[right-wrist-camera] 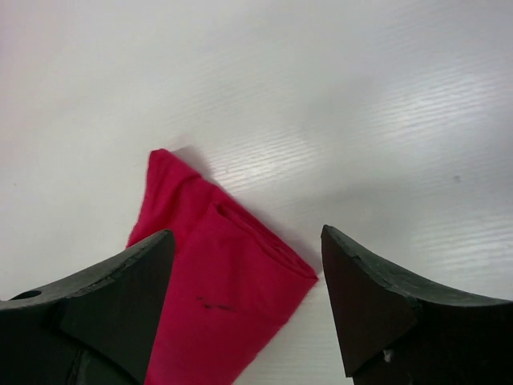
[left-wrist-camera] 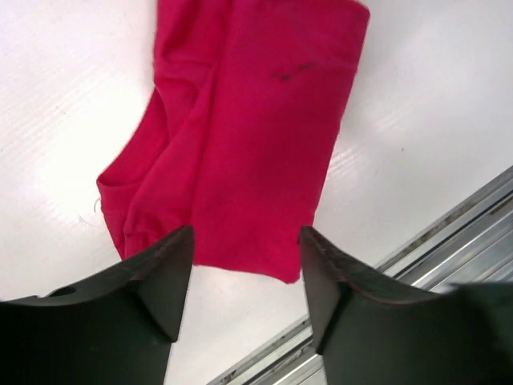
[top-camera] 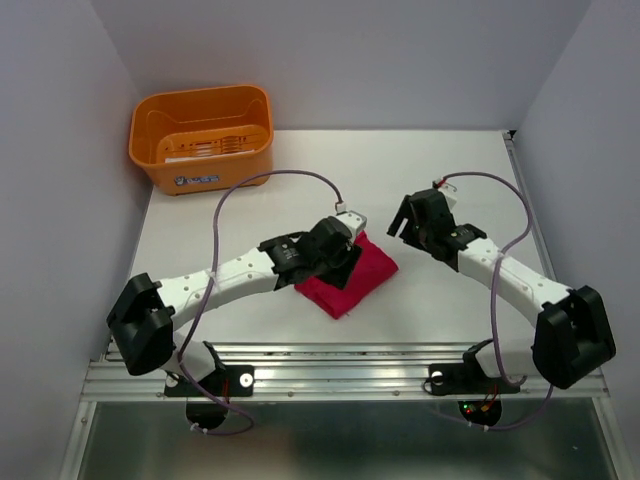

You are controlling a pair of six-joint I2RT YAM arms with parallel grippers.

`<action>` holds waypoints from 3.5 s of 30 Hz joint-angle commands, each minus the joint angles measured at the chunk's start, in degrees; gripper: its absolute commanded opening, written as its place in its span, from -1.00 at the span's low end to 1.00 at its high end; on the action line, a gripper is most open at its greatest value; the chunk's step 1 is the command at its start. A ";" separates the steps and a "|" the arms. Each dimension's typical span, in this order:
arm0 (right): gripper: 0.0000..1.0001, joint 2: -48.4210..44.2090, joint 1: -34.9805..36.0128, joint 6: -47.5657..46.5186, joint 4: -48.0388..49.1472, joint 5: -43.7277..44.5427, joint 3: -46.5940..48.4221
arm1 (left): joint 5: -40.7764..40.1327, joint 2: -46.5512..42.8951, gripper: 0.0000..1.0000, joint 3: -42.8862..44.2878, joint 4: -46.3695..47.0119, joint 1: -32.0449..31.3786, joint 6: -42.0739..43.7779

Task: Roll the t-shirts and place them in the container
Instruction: Roll the T-shirt to the center of the board.

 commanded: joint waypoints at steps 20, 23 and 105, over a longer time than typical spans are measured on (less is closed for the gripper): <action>0.77 -16.77 -5.88 1.80 -9.38 -1.72 -10.08 | -26.81 17.71 0.45 1.44 -4.28 -19.96 1.99; 0.78 -17.04 -5.88 1.71 -9.55 -1.72 -9.90 | -27.33 18.68 0.45 1.44 -4.10 -19.96 2.43; -0.94 -6.22 -5.35 32.30 46.27 -26.94 -40.05 | 8.80 10.25 0.28 2.23 3.90 -8.35 11.13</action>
